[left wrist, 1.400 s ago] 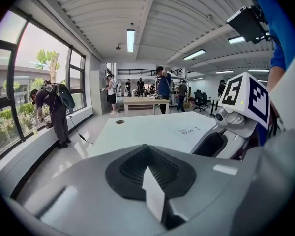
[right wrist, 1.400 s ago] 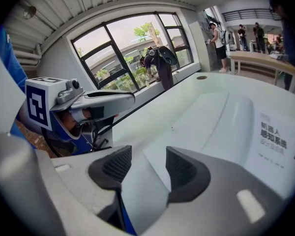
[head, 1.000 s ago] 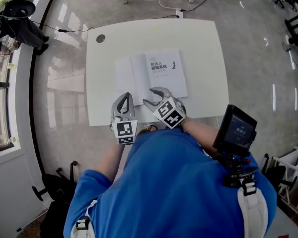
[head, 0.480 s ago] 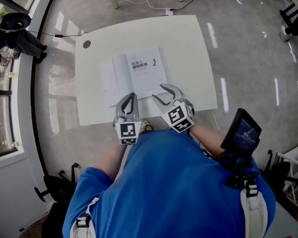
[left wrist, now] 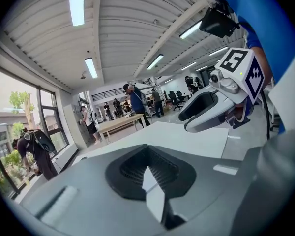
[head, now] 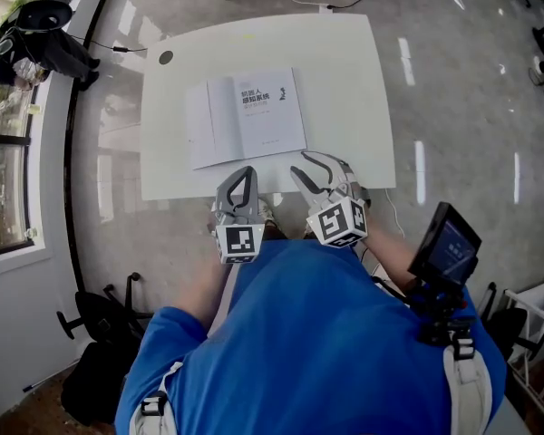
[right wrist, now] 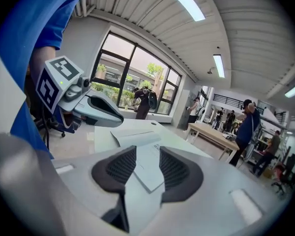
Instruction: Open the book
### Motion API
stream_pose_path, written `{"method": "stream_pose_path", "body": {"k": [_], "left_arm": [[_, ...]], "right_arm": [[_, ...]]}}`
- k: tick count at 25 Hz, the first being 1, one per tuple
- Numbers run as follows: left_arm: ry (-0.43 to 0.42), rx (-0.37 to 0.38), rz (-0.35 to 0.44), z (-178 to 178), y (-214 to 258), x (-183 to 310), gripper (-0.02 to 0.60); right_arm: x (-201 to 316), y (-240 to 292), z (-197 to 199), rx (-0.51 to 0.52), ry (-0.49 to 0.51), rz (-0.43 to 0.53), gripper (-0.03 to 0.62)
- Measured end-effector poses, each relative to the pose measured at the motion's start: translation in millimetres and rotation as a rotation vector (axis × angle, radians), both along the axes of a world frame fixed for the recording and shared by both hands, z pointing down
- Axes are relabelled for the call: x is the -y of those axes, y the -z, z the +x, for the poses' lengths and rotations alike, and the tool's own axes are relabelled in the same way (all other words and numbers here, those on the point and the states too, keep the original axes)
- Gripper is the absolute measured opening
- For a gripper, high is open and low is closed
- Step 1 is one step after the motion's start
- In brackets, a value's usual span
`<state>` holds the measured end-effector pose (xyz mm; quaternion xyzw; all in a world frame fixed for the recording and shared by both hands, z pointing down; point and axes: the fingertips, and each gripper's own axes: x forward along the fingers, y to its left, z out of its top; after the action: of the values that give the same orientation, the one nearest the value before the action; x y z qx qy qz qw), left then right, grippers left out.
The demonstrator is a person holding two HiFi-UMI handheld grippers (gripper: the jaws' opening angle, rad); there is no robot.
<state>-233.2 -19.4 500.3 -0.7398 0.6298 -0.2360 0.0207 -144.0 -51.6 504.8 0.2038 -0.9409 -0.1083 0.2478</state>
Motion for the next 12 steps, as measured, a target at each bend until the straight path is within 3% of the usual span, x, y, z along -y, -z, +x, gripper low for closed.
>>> {"method": "stream_pose_path", "body": {"k": [4,9,12], "left_arm": [[0.004,-0.032,-0.008,-1,1,-16,0.003],[-0.012,-0.143,-0.018,-8,6,-30,0.002],[-0.002,-0.199,-0.003,-17,12,-35,0.002]], "right_arm": [[-13,6,6,0.042,-0.053,-0.074,0.147],[-19,12,12,0.113,-0.196,-0.187,0.147],[-27,17,11,0.132,-0.239,-0.202,0.133]]}}
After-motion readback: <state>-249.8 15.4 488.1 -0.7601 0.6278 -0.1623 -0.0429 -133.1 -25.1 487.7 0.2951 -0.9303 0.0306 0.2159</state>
